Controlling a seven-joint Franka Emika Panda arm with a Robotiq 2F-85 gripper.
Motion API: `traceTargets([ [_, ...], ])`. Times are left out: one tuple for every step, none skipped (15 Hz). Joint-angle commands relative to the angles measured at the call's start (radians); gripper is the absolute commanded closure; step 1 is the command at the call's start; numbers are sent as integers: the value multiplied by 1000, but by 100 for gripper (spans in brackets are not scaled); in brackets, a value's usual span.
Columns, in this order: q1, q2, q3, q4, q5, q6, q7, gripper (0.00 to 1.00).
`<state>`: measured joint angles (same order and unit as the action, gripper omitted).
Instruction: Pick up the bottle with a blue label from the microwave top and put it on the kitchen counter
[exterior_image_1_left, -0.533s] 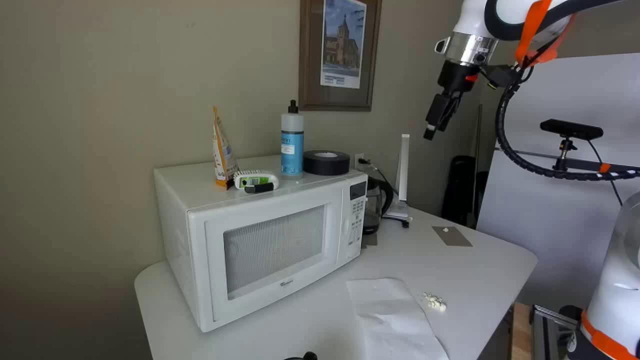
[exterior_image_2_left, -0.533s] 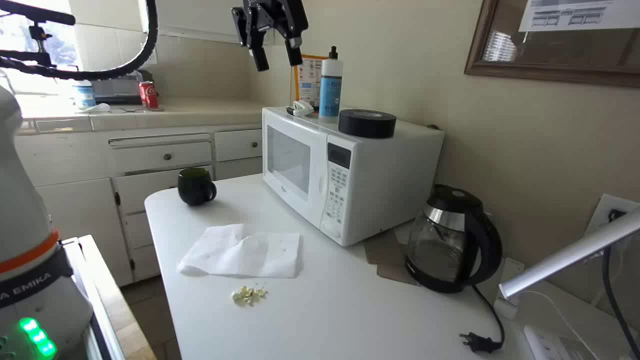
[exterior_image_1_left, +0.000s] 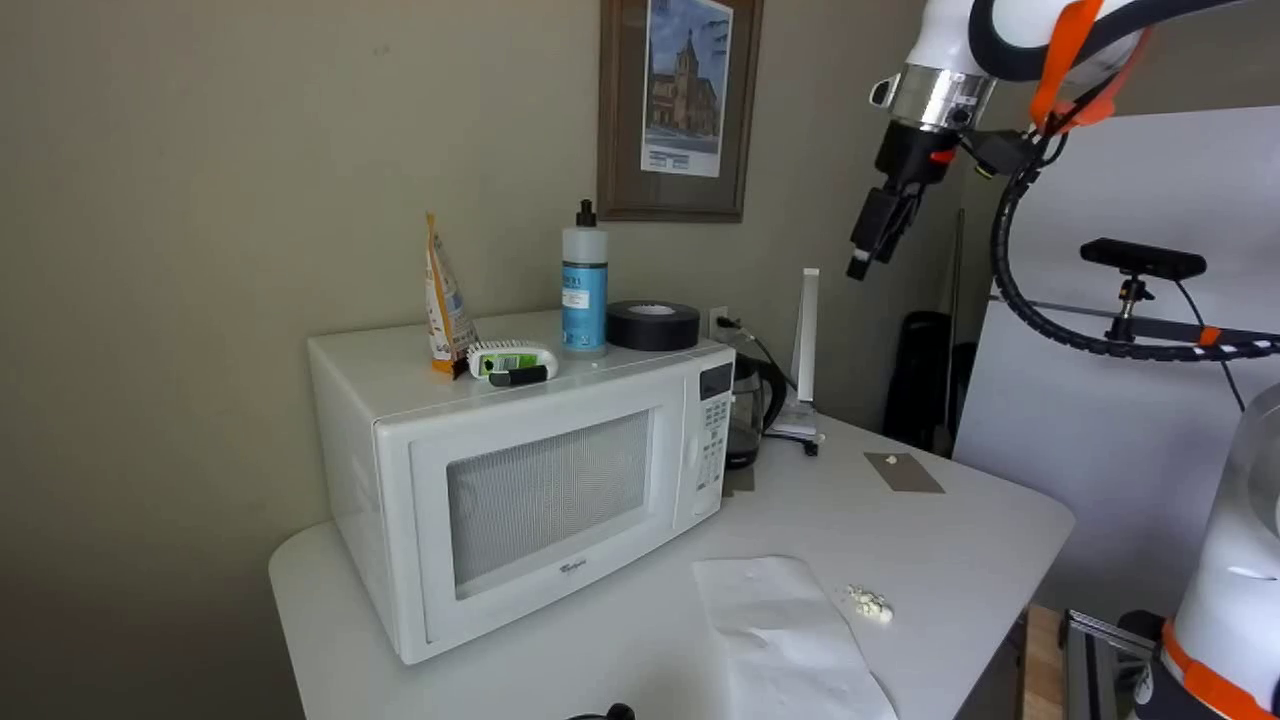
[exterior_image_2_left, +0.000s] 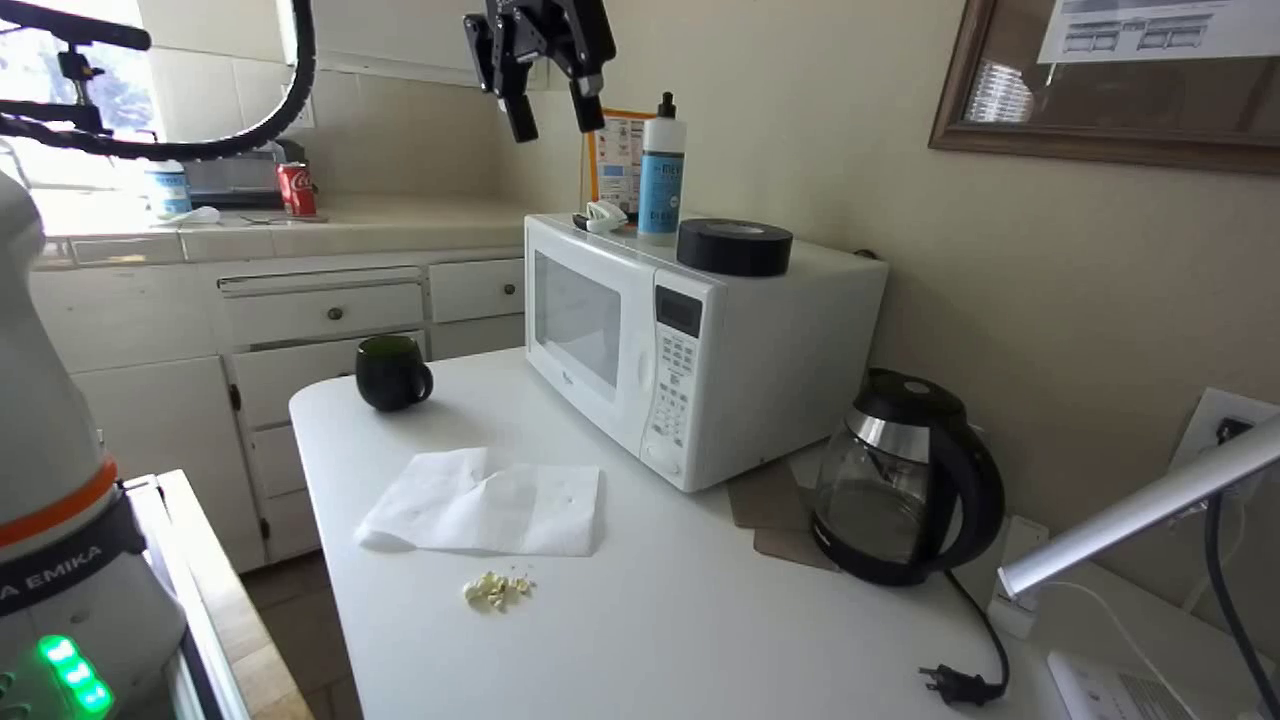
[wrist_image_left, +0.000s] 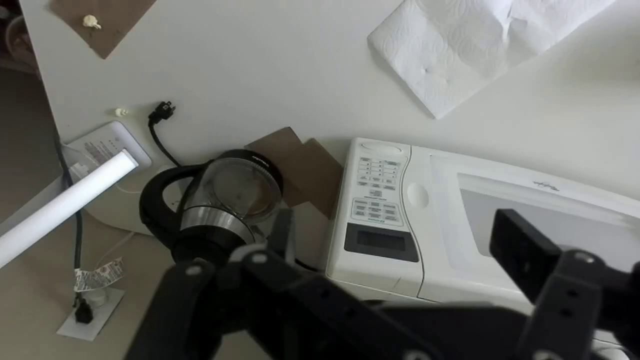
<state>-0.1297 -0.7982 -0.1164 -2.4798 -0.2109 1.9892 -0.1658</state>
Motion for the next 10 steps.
traceTargets([
  [21,41,28,39,66,40,125,0],
  [35,64,48,69,102,56,174,0],
  [46,103,80,107,131,84,231,0],
  [52,133,110,145,152,103,278,0],
  [55,178,151,196,161,119,333,0],
  [57,215,184,242,161,130,375,0],
  [58,259,216,295,158,137,418,0],
  [66,309,236,358,159,139,442,0],
  [74,354,252,419,159,139,460,0],
  [86,395,250,491,167,124,451,0],
])
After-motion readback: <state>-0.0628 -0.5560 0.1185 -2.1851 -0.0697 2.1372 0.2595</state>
